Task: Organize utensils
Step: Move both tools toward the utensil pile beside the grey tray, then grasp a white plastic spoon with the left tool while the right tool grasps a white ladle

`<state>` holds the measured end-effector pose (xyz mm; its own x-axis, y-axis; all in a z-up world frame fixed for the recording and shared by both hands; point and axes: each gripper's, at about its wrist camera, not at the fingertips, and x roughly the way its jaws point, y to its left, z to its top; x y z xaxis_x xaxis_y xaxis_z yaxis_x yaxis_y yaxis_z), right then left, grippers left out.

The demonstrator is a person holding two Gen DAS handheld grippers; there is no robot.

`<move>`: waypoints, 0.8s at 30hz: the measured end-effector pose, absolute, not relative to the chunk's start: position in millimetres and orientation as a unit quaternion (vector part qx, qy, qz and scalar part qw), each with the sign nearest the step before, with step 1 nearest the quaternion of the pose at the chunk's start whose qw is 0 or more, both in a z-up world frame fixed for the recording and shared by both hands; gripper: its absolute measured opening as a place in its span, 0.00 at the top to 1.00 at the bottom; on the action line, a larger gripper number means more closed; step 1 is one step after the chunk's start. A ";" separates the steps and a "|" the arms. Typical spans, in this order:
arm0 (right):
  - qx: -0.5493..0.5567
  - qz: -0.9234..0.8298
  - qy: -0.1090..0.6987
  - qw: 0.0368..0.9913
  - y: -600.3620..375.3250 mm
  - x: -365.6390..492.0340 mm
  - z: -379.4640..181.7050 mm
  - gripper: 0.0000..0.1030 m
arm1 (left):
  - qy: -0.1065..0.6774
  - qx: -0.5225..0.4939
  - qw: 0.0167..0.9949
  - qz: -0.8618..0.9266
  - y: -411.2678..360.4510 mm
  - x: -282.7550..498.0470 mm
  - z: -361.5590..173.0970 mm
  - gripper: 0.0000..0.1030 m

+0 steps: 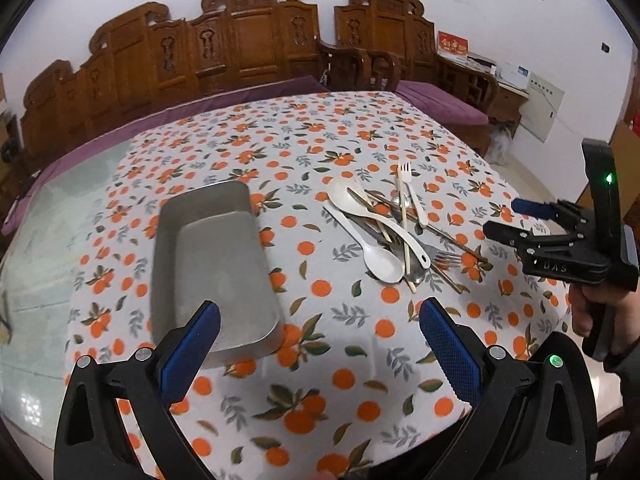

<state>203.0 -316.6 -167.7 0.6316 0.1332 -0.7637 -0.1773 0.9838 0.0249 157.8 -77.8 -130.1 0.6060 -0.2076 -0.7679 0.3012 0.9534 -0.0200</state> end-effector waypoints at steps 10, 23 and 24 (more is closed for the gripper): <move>-0.011 0.088 0.446 0.891 -326.9 208.8 -189.4 0.25 | 0.441 0.054 0.878 -0.178 -112.4 196.2 -152.6 0.20; -0.004 0.102 0.444 0.890 -320.8 207.9 -186.5 0.25 | 0.511 0.020 0.840 -0.180 -147.9 266.5 -221.9 0.55; -0.002 0.102 0.444 0.890 -321.3 208.1 -186.0 0.25 | 0.514 0.021 0.839 -0.177 -149.4 267.6 -225.0 0.55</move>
<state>208.1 -321.3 -186.0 0.5855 0.1797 -0.7905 -0.1833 0.9792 0.0869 267.6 -149.4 -225.0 0.4082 -0.2750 -0.8705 0.3179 0.9367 -0.1468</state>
